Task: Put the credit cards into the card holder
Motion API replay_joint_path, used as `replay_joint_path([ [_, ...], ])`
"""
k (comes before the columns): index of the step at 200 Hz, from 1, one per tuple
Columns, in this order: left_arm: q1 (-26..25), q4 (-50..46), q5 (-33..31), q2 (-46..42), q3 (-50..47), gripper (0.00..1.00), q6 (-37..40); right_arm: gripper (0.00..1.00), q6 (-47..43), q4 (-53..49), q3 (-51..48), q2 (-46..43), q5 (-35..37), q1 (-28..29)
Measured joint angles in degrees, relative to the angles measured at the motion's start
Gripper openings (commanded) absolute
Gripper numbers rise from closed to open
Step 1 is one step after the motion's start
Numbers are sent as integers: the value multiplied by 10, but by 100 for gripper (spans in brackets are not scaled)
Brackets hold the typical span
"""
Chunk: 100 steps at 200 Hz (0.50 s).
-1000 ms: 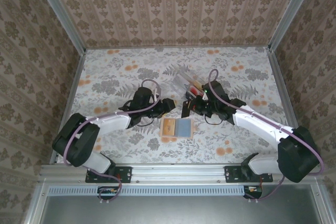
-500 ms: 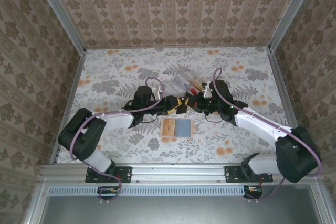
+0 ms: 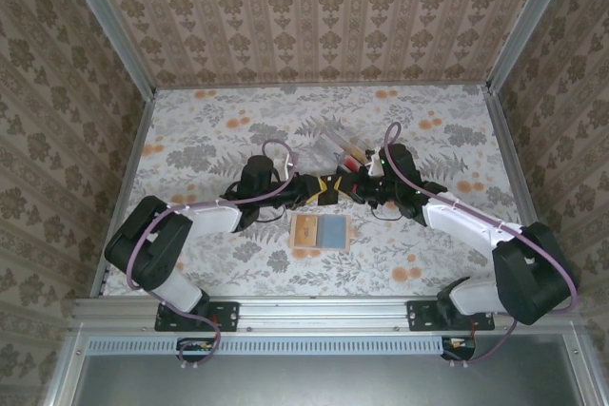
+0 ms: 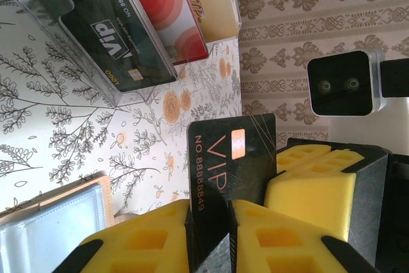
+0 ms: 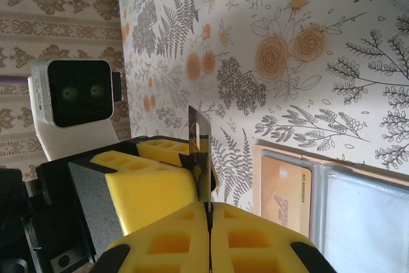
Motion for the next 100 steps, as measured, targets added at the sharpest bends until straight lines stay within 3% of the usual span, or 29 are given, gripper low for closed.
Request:
replay_joint_path([
  [100,0,-46,-7,-25,-1,6,25,15,-17,-24,5,27,-4,-2],
])
